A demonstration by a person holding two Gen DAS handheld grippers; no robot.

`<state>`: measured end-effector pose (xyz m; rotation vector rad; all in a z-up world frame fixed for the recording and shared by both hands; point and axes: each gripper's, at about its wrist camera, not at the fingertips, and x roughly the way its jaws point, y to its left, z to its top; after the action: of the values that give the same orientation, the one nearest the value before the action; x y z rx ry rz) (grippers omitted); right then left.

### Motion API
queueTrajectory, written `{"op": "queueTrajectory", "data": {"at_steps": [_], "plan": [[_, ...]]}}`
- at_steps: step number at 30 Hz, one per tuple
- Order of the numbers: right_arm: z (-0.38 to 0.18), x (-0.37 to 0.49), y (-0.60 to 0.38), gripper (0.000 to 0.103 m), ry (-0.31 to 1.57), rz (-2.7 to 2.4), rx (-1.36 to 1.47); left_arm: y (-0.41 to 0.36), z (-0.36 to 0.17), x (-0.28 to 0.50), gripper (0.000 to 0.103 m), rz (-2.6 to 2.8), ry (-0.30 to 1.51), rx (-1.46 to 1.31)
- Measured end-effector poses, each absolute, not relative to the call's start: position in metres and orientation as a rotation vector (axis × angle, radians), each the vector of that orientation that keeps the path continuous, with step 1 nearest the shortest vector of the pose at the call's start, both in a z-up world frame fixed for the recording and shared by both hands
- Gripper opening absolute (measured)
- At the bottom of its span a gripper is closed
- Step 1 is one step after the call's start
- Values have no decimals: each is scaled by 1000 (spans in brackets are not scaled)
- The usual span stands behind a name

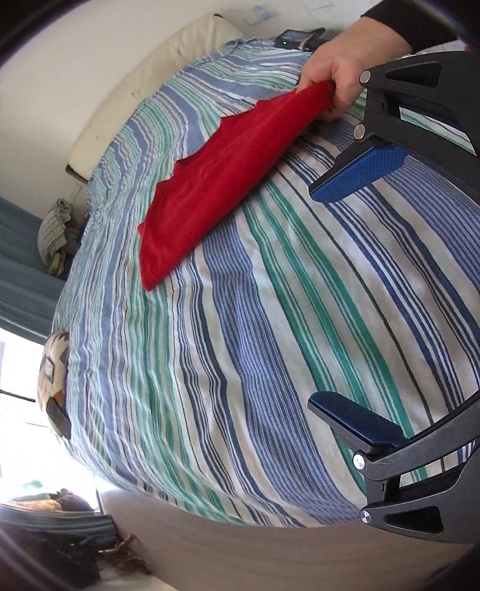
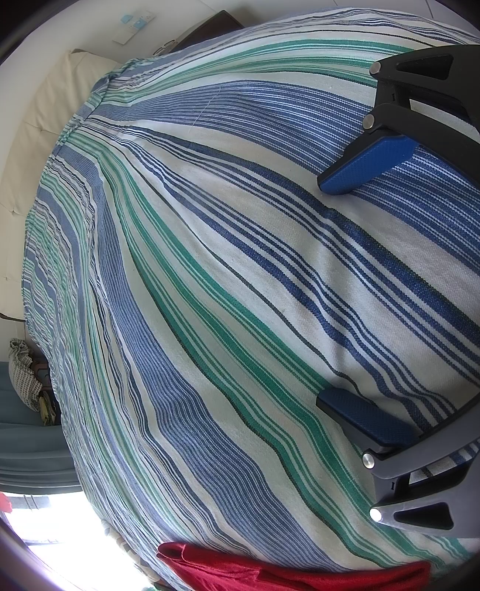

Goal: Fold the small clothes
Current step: 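Grasp an edge of the folded red sweater with the right gripper and lift it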

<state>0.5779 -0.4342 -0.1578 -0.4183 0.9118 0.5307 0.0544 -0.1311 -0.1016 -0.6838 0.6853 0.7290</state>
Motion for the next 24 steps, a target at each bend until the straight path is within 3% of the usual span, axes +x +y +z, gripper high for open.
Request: {"op": "queueTrajectory", "data": {"at_steps": [8, 14, 16, 19, 24], "plan": [[-157, 578, -434, 103, 912, 530, -418, -118, -104, 66, 102, 616, 686, -710], [-157, 578, -434, 103, 912, 530, -418, -110, -102, 144, 102, 258, 636, -743], [-157, 578, -434, 103, 912, 530, -418, -96, -112, 176, 102, 200, 695, -746], [-157, 578, -434, 103, 912, 530, -418, -82, -150, 212, 99, 230, 927, -779], [-157, 577, -434, 103, 912, 530, -418, -83, -140, 214, 99, 348, 982, -606]]}}
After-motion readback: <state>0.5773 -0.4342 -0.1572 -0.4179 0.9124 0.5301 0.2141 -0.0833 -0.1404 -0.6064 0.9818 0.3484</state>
